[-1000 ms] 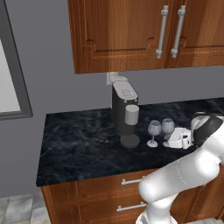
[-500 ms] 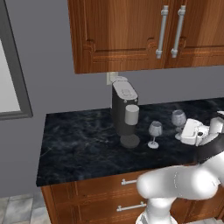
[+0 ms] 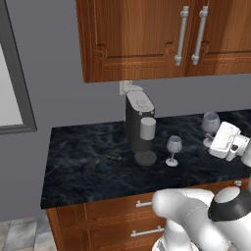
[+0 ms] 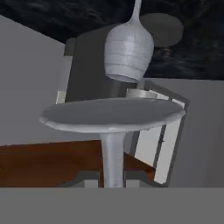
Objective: Retrieve the wine glasses from the counter and place one next to each plate.
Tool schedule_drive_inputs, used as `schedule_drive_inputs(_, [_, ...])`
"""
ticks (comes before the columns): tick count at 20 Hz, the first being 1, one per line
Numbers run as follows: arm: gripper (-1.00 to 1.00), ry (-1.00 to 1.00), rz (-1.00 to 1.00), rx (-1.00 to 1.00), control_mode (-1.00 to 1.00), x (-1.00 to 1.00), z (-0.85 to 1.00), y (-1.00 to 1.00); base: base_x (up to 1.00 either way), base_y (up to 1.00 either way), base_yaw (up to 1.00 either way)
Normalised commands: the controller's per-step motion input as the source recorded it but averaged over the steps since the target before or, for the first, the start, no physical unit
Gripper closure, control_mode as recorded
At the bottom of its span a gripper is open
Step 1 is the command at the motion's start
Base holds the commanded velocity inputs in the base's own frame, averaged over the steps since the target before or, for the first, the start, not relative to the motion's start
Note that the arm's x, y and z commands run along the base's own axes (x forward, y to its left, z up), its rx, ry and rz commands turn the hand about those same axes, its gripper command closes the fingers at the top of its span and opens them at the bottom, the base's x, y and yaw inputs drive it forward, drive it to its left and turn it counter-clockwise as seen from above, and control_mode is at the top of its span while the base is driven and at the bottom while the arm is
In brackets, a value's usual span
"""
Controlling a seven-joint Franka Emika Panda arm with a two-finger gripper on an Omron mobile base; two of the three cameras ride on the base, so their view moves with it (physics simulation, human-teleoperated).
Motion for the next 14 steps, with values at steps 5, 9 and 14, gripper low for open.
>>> schedule_drive_inputs(5, [1.00, -0.31, -0.01, 0.00, -1.00, -0.57, 0.74, 0.48, 0.00, 0.00, 0.00])
schedule_drive_inputs(9, [1.00, -0.21, 0.00, 0.00, -1.00, -0.39, 0.55, 0.44, 0.00, 0.00, 0.00])
schedule_drive_inputs(14, [1.00, -0.04, 0.00, 0.00, -1.00, -0.19, 0.38, 0.43, 0.00, 0.00, 0.00])
